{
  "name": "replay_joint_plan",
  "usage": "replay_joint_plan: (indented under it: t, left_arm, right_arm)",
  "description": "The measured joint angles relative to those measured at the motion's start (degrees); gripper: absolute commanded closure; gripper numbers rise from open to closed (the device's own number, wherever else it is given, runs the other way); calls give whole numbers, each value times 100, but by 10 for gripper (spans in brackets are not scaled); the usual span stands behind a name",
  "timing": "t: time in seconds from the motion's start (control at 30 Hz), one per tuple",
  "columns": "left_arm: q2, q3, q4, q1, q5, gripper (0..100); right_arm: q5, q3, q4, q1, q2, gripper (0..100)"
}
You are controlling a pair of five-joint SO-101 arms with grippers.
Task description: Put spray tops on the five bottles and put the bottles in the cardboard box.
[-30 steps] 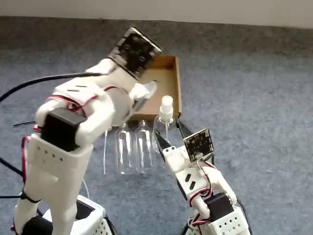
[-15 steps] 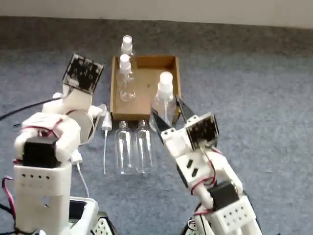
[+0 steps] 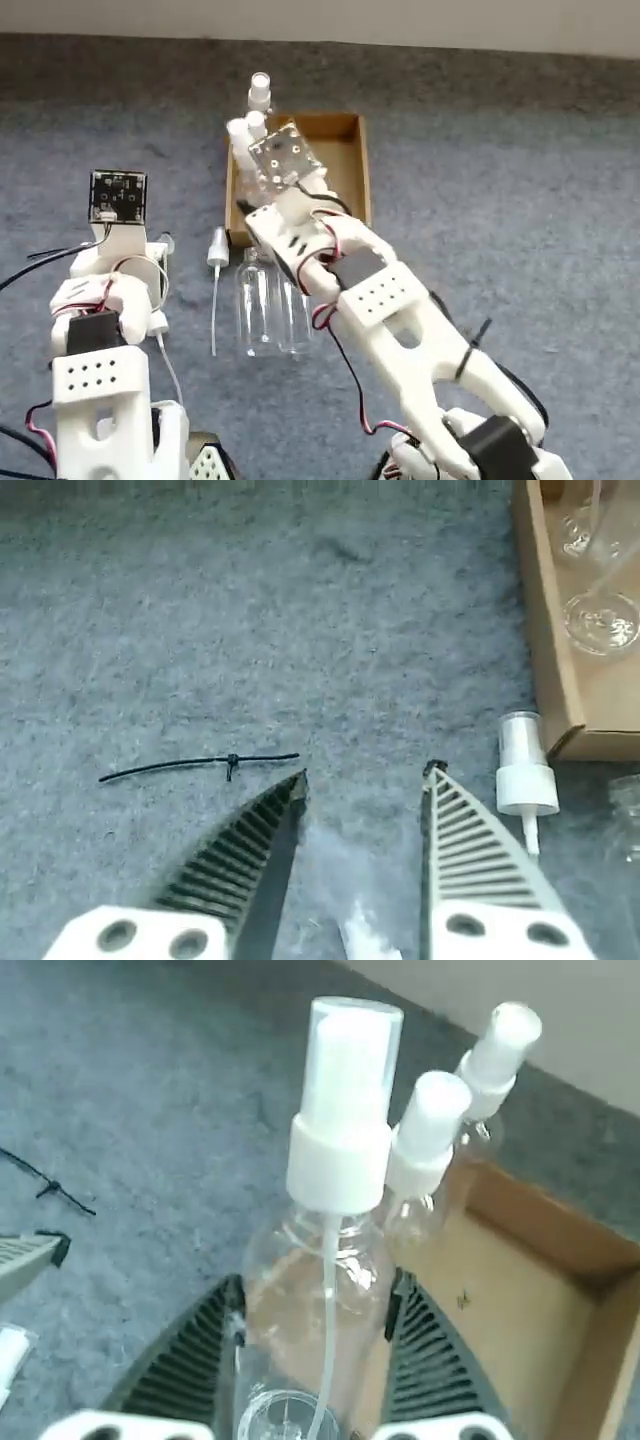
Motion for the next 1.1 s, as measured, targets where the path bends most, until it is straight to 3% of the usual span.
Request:
replay_joint_plan:
  t: [0.23,0.43,0.67,1.1]
  left_arm:
    - [141,0,-88,-26,0,818]
    - [141,0,-88,-26,0,818]
    - [141,0,-88,-26,0,818]
    - [141,18,-88,18,0,818]
  right_arm:
    - [0,1257,-2734,0,79,995]
    - [0,2127,-4079,0,79,995]
    - [0,2312,-4703,0,79,995]
    - [0,2259,-4800,35,747,995]
